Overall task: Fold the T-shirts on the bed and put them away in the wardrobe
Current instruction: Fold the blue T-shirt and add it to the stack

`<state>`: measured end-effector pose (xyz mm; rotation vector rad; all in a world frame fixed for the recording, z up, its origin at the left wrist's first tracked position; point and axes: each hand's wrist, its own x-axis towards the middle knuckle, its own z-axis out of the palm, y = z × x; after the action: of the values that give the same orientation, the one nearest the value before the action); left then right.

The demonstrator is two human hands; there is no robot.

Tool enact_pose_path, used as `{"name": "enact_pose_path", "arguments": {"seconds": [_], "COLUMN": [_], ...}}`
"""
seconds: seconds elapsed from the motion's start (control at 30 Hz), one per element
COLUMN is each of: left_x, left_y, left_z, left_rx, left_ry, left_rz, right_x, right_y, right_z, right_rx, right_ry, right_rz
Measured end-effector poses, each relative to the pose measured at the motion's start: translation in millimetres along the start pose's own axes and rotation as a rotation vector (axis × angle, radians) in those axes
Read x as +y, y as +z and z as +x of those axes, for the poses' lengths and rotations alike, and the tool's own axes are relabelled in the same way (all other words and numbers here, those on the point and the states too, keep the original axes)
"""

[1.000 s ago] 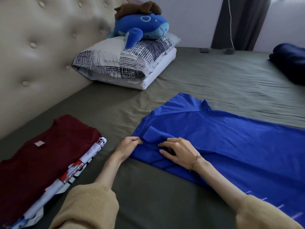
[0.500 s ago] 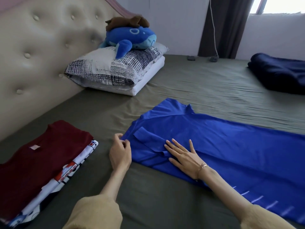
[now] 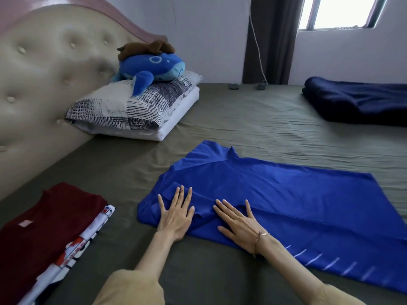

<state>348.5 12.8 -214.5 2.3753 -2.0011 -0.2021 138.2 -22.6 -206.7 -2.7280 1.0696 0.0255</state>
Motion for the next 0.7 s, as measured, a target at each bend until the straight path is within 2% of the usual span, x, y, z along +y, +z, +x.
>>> {"name": "enact_pose_path", "arguments": {"seconds": [0.17, 0.33, 0.53, 0.7], "left_x": [26, 33, 56, 63], "left_y": [5, -6, -17, -16], "left_z": [-28, -45, -44, -39], "left_rx": [-0.1, -0.235, -0.332, -0.304], "left_ry": [0.215, 0.247, 0.168, 0.136], "left_rz": [-0.113, -0.083, -0.084, 0.041], "right_x": [30, 64, 91, 120], "right_y": [-2, -11, -11, -8], "right_z": [-53, -113, -178, -218], "right_rx": [-0.11, -0.131, -0.078, -0.078], "right_ry": [0.02, 0.124, 0.472, 0.721], "right_rz": [0.061, 0.068, -0.027, -0.008]}}
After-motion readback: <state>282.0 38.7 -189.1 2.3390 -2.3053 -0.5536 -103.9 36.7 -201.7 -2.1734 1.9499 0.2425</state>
